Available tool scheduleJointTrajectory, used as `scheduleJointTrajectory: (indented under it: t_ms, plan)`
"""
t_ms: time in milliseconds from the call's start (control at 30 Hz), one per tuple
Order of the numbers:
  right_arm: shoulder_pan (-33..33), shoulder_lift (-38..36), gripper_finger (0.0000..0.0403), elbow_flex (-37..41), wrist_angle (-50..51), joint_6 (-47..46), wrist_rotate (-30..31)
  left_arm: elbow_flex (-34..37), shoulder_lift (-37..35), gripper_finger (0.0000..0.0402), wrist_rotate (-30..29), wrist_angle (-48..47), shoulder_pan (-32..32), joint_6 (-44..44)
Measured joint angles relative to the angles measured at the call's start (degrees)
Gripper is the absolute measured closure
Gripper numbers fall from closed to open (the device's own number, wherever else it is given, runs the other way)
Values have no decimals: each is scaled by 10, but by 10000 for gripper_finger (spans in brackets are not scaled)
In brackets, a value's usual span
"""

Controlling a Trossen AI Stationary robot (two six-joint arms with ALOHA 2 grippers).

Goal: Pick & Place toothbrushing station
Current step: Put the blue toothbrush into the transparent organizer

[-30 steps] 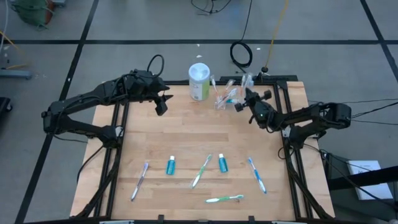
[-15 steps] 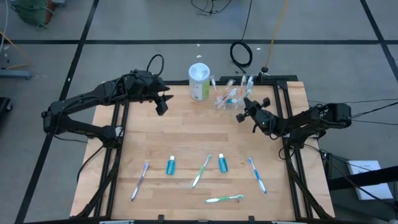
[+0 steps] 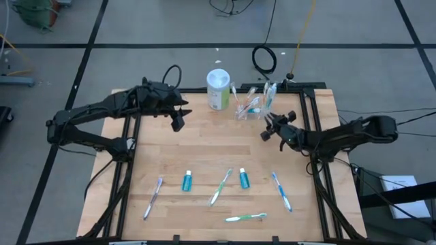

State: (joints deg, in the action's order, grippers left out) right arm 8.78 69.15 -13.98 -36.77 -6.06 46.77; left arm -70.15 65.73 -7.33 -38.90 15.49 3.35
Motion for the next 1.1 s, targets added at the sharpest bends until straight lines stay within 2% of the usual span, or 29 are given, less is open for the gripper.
scheduleJointTrajectory:
  t_ms: [100, 200, 333, 500, 700, 900, 1100]
  plan:
    - [-22, -40, 235, 0, 76, -50, -73, 0, 0, 225, 0, 0, -10, 0]
    - [-46, -83, 224, -15, 142, -133, -181, 0, 0, 224, 0, 0, -18, 0]
    - [-85, -117, 228, -57, 240, -209, -314, 0, 0, 225, -2, 0, -21, 0]
    - [-151, -119, 244, -89, 287, -310, -416, 0, 0, 225, -2, 1, -21, 3]
    - [-217, -140, 258, -92, 348, -437, -472, 0, 0, 224, -16, 10, -21, 13]
    - [-250, -190, 261, -93, 471, -560, -504, 6, 0, 225, -22, 51, -21, 15]
    - [-277, -211, 262, -93, 578, -603, -531, 6, 0, 224, -22, 66, -21, 15]
